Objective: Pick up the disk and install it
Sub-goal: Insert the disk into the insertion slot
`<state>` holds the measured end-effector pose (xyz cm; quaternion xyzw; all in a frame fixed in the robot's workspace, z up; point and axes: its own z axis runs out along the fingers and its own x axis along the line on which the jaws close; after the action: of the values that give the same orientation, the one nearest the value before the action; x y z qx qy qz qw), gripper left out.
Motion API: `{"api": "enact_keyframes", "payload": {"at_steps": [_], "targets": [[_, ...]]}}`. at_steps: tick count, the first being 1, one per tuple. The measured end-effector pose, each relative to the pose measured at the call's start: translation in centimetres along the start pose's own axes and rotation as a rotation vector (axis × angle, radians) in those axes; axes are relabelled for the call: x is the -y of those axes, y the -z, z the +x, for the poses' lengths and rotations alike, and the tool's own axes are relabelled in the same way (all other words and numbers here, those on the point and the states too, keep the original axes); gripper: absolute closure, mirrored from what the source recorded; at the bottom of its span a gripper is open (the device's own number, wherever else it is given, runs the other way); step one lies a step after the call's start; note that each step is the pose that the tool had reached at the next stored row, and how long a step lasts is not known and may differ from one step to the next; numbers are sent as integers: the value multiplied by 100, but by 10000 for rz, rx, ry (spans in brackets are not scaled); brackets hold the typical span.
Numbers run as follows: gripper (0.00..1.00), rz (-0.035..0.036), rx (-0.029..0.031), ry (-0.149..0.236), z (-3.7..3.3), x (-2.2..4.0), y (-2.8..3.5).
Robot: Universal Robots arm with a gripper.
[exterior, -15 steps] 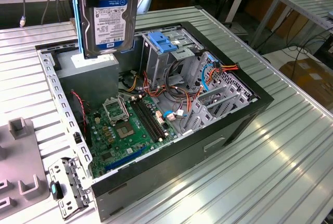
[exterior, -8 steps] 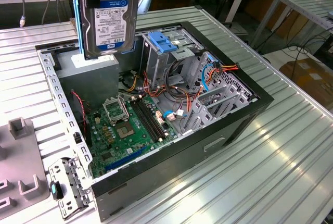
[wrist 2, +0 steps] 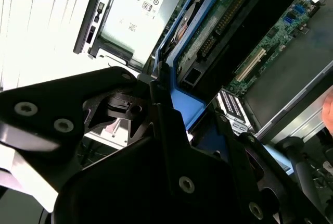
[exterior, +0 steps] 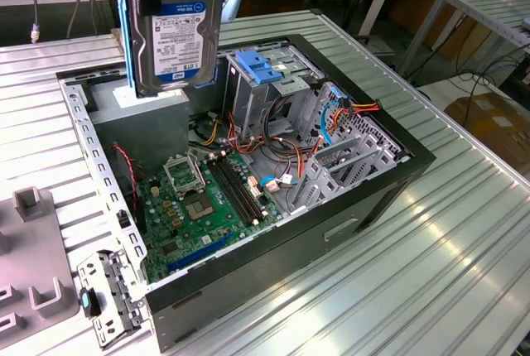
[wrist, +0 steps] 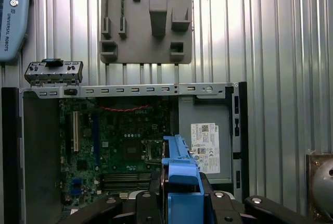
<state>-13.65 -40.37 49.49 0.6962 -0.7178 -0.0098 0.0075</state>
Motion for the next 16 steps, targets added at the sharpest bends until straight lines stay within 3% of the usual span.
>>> {"api": "enact_keyframes", "payload": {"at_steps": [16], "targets": [[63,0,0,-1,85,2,0]]}}
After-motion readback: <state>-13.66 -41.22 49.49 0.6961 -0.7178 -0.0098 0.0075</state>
